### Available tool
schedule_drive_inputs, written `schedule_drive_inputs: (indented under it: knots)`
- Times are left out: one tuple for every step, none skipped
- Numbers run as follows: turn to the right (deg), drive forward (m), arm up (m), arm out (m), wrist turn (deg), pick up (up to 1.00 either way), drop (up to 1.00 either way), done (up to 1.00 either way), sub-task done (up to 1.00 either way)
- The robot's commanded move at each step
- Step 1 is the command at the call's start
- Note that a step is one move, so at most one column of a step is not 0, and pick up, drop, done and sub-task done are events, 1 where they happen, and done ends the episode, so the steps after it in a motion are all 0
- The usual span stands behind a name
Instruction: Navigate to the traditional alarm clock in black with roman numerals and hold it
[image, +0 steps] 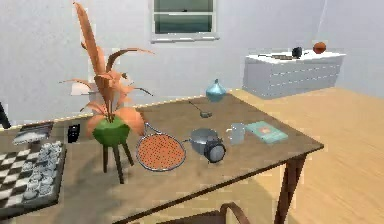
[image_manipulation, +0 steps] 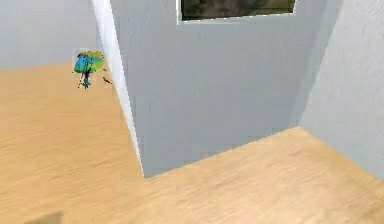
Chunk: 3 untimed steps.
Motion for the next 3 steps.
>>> schedule_drive_inputs:
  knots:
    - [-45.0, 0.00, 0.00, 0.00, 0.0, 0.00, 0.00, 0.00, 0.00]
    - [-33.0, 0.00, 0.00, 0.00, 0.0, 0.00, 0.00, 0.00, 0.00]
    - [0.0, 0.35, 0.00, 0.00, 0.0, 0.00, 0.00, 0.00, 0.00]
